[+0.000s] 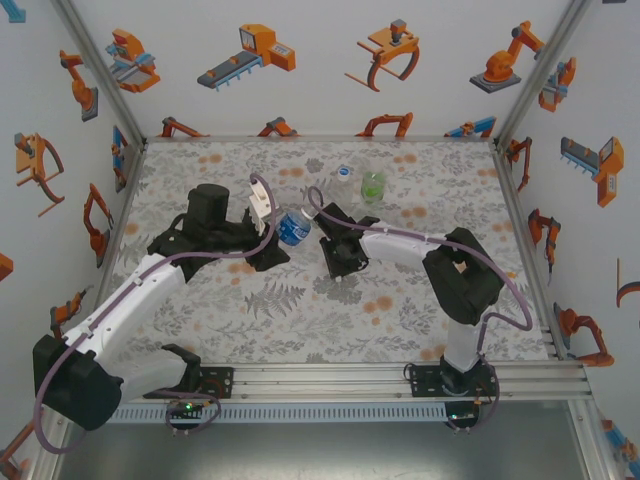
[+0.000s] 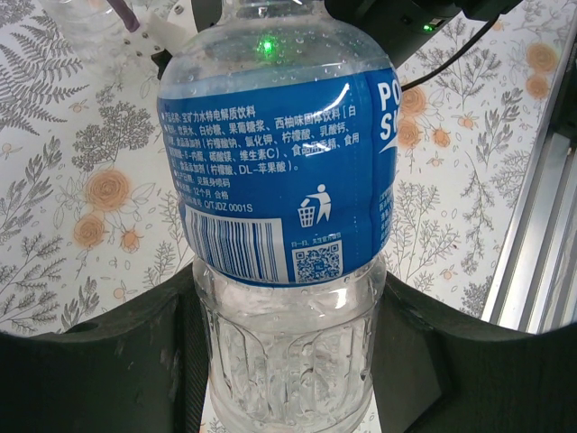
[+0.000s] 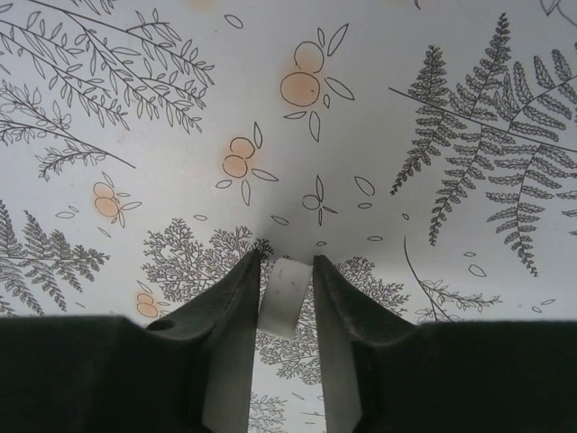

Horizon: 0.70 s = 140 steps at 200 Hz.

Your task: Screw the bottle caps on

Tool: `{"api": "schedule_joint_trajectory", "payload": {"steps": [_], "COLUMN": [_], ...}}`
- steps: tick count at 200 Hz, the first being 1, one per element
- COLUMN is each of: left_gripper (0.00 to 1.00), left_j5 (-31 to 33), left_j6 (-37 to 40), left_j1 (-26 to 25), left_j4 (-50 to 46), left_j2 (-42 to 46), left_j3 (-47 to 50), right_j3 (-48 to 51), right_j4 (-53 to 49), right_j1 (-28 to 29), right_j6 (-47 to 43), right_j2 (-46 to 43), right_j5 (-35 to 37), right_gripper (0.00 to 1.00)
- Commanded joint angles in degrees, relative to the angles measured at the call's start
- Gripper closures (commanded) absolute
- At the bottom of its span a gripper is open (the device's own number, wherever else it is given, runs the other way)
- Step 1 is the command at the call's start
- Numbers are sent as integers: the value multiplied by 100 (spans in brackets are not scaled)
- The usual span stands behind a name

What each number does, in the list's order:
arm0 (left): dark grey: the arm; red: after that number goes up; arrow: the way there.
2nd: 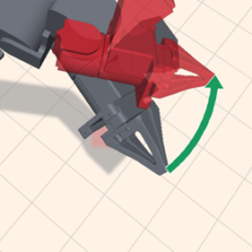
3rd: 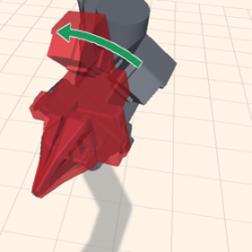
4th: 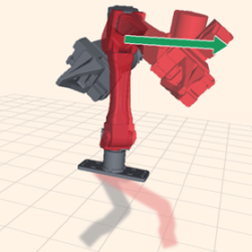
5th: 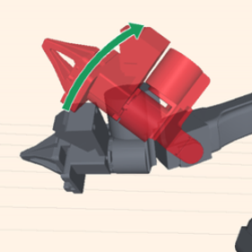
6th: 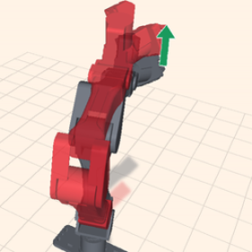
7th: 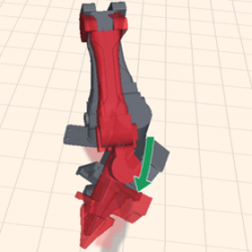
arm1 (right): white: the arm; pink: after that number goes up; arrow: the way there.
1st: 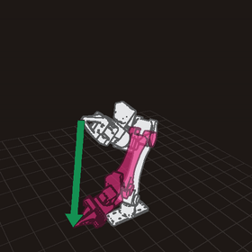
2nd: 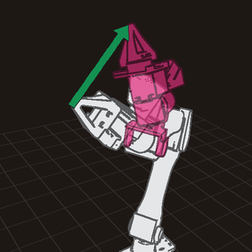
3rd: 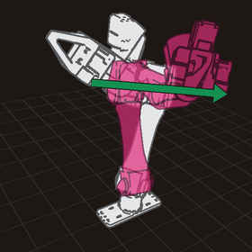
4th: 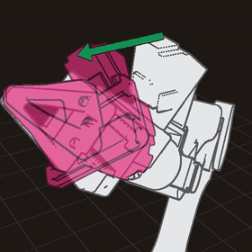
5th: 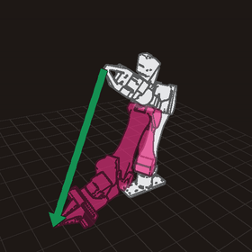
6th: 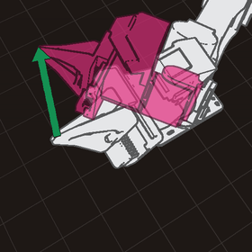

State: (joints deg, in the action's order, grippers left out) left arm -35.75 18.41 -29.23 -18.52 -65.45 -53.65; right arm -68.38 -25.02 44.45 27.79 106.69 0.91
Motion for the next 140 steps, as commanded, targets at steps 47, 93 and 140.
{"api": "schedule_joint_trajectory", "payload": {"steps": [47,93,140], "left_gripper": [73,73,73], "left_j5": [-51,-52,-55], "left_j6": [-31,-31,-27], "left_j1": [-47,-55,-57], "left_j4": [-71,-72,-90], "left_j2": [-55,-64,-98], "left_j3": [-233,-227,-249], "right_j3": [203,1576,2057], "right_j4": [626,2636,1744], "right_j1": [-125,-943,-1527], "right_j6": [418,1319,1009], "right_j2": [-174,-457,-1187], "right_j5": [-1029,-2291,-1372], "right_gripper": [77,74,59]}}
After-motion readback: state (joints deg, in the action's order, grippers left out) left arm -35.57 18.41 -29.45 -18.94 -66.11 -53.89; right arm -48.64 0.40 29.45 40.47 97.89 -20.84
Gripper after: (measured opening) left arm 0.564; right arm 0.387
